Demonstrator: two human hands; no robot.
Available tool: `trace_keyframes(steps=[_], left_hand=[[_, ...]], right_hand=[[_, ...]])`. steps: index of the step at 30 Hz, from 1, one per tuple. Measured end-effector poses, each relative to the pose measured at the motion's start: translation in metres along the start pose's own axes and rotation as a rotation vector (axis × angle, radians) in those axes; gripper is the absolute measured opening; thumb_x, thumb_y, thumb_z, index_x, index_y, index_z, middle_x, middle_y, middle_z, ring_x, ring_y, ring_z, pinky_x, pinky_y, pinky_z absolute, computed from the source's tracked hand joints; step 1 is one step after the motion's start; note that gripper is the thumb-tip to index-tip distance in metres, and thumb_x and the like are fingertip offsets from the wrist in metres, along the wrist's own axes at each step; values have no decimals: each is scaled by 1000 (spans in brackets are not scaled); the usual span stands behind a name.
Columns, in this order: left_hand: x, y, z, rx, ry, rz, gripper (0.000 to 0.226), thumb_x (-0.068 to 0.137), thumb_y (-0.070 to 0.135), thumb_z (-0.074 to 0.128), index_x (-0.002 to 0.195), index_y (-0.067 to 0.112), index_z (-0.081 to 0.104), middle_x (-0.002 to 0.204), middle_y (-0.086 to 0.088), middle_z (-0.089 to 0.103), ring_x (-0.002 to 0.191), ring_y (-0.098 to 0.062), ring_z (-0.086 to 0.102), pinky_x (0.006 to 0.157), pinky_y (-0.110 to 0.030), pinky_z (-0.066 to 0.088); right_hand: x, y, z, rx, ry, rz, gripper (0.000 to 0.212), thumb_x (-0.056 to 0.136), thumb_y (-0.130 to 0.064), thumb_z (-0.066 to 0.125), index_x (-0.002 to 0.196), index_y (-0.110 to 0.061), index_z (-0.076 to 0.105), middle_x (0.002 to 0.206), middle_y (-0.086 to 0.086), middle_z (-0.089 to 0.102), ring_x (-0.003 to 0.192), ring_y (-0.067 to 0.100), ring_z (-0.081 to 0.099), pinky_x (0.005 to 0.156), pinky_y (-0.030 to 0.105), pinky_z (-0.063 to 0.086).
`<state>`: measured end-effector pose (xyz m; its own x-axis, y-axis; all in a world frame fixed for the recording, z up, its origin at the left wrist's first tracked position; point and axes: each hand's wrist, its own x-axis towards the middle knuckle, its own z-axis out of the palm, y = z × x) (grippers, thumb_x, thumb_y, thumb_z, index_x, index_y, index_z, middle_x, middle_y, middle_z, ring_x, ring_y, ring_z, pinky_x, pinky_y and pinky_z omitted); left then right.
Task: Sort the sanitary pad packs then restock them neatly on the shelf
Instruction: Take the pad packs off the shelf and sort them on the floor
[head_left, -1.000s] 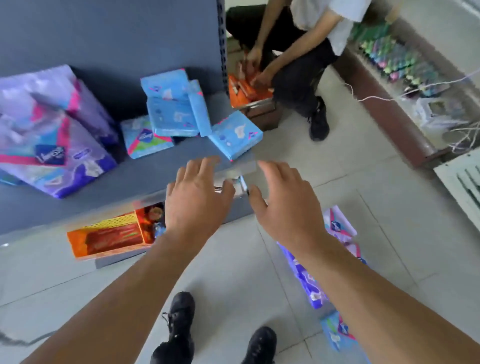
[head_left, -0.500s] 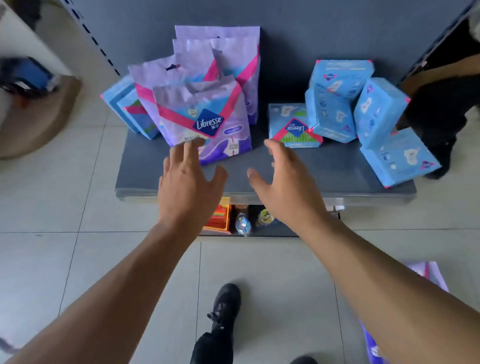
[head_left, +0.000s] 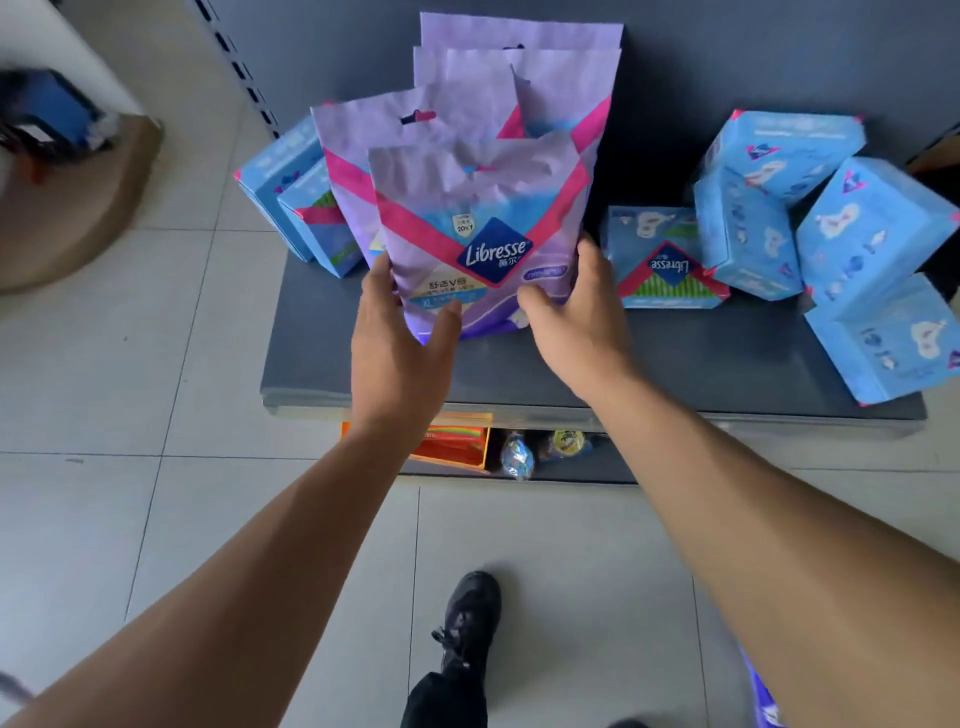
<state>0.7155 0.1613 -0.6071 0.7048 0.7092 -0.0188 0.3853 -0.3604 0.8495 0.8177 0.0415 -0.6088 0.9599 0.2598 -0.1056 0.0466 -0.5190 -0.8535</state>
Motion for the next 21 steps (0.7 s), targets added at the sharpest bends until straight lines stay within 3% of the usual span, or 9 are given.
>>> trace_keyframes(steps=[4, 7, 10, 13, 16, 18, 21], left_hand=[[-13, 18, -8, -106, 24, 112, 55, 88, 38, 64, 136, 23, 41, 127, 4, 57, 116, -13, 57, 91, -47, 53], [-29, 48, -4, -262, -75, 147, 46, 92, 29, 62, 131, 20, 40, 124, 0, 57, 113, -13, 61, 87, -48, 56], [-49, 74, 7, -349, -203, 148, 49, 90, 26, 64, 128, 11, 37, 117, -2, 62, 107, -18, 65, 89, -51, 55], [-77, 99, 29, -374, -350, 104, 52, 90, 25, 67, 127, 12, 34, 113, 3, 67, 102, -17, 69, 83, -42, 57], [-117, 130, 61, -412, -512, 90, 58, 87, 11, 67, 133, 14, 30, 115, 5, 64, 104, -12, 68, 78, -25, 56], [-148, 149, 84, -434, -627, 84, 69, 85, 6, 67, 138, 21, 26, 122, 3, 61, 108, -12, 66, 79, -24, 57], [-193, 170, 121, -351, -786, 73, 74, 86, 12, 69, 143, 28, 24, 127, 8, 59, 111, -9, 65, 80, -31, 59]], right_hand=[[-22, 5, -27, 187, 106, -27, 50, 77, -35, 64, 119, -12, 53, 116, 6, 55, 106, 19, 56, 84, 22, 49], [-44, 7, -59, 242, 137, -39, 47, 81, -33, 69, 118, -9, 52, 117, 8, 56, 104, 14, 56, 82, 13, 45], [-69, 15, -96, 294, 168, 4, 38, 82, -36, 69, 110, -17, 53, 110, 0, 63, 103, 13, 61, 85, 25, 50], [-96, 32, -139, 327, 230, 43, 31, 87, -27, 71, 106, -15, 50, 95, -14, 66, 90, 3, 64, 75, 20, 50], [-130, 58, -182, 387, 317, 92, 38, 87, -22, 72, 114, -17, 47, 100, -21, 64, 96, -2, 64, 73, 17, 52], [-154, 81, -211, 397, 407, 147, 41, 83, -28, 70, 115, -24, 46, 105, -24, 63, 99, 0, 63, 77, 23, 55], [-194, 120, -251, 402, 503, 232, 49, 80, -37, 67, 121, -24, 45, 113, -13, 63, 105, 6, 63, 86, 33, 54]])
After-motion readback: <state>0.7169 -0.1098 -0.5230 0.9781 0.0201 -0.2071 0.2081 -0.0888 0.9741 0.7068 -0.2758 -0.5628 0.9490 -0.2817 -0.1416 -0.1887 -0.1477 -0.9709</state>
